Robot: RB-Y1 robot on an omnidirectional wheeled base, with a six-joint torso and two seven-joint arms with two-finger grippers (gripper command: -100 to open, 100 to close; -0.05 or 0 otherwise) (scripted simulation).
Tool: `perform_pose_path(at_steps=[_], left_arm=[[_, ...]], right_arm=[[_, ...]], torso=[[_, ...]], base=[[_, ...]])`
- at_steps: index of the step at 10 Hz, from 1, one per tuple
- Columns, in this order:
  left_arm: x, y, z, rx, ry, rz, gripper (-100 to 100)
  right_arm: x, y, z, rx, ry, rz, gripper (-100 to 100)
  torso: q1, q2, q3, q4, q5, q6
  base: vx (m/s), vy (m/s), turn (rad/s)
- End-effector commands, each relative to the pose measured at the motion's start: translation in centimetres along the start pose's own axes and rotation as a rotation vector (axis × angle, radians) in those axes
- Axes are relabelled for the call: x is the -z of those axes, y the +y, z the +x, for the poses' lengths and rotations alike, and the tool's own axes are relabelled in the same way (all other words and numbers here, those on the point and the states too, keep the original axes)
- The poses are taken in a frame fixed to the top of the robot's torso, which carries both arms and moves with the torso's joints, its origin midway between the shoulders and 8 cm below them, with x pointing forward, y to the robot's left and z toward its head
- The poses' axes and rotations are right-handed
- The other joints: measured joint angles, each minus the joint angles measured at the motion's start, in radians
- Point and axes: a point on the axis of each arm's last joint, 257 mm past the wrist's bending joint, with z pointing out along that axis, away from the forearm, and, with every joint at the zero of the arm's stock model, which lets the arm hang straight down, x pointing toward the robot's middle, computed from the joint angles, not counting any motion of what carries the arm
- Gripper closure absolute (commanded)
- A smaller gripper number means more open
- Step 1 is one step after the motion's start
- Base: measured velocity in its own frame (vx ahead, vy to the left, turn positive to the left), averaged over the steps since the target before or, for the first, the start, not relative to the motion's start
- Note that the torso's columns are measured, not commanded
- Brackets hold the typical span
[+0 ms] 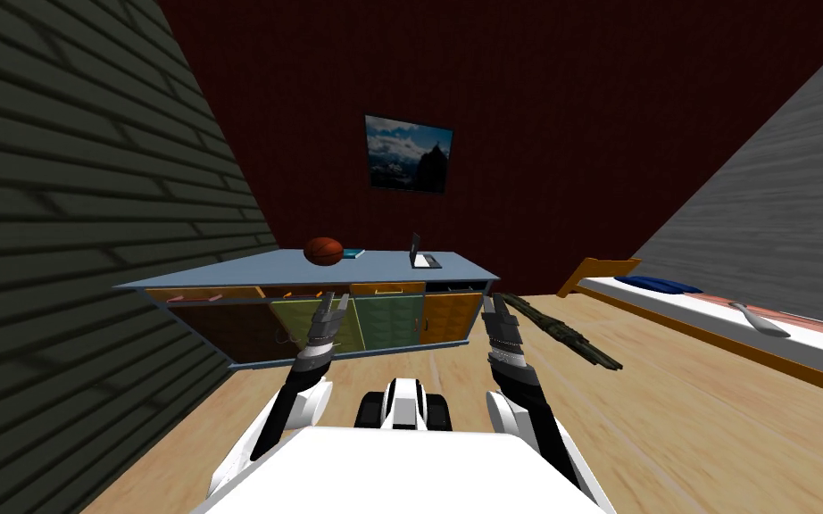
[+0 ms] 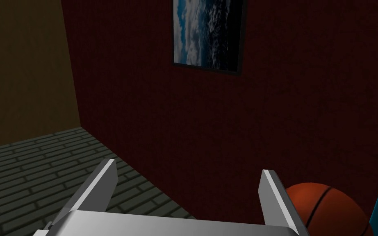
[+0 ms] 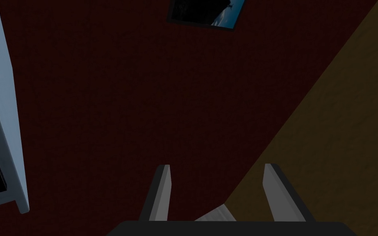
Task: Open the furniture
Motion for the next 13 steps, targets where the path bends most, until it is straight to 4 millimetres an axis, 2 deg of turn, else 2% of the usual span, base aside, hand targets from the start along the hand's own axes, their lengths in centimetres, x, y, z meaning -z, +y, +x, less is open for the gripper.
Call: perform_pose_path(at_steps=[1,6,13], left_arm=[[1.2,1.3,-0.3,0.005,-0.004,0.0,-100],[3.7,3.9,-0.8,0.011,-0.016,-0.031,-100],[6.3,6.2,-1.3,0.02,-0.033,-0.062,-100]], right_arm=[[0.0,0.0,0.0,0.0,0.0,0.0,0],[0.0,0.0,0.0,0.0,0.0,0.0,0],[0.0,0.0,0.0,0.0,0.0,0.0,0]], torso=[[0.0,0.001,0.001,0.0,0.0,0.0],[0.001,0.002,0.002,0.001,0.0,0.0],[0.0,0.0,0.0,0.0,0.0,0.0]], base=[[0.088,-0.043,-0.018],[0.065,-0.027,-0.01],[0.053,-0.022,-0.008]])
